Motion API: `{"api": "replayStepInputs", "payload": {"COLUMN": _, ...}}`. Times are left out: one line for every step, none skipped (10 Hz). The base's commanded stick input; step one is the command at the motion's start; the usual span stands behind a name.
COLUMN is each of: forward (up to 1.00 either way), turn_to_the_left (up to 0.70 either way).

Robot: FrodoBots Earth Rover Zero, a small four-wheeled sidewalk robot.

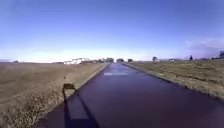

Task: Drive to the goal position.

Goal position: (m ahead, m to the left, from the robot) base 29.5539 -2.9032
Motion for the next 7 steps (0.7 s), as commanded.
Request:
{"api": "replayStepInputs", "payload": {"forward": 1.00, "turn_to_the_left": 0.00}}
{"api": "replayStepInputs", "payload": {"forward": 1.00, "turn_to_the_left": 0.00}}
{"api": "replayStepInputs", "payload": {"forward": 1.00, "turn_to_the_left": 0.00}}
{"api": "replayStepInputs", "payload": {"forward": 1.00, "turn_to_the_left": 0.00}}
{"api": "replayStepInputs", "payload": {"forward": 1.00, "turn_to_the_left": 0.00}}
{"api": "replayStepInputs", "payload": {"forward": 1.00, "turn_to_the_left": 0.00}}
{"api": "replayStepInputs", "payload": {"forward": 1.00, "turn_to_the_left": 0.00}}
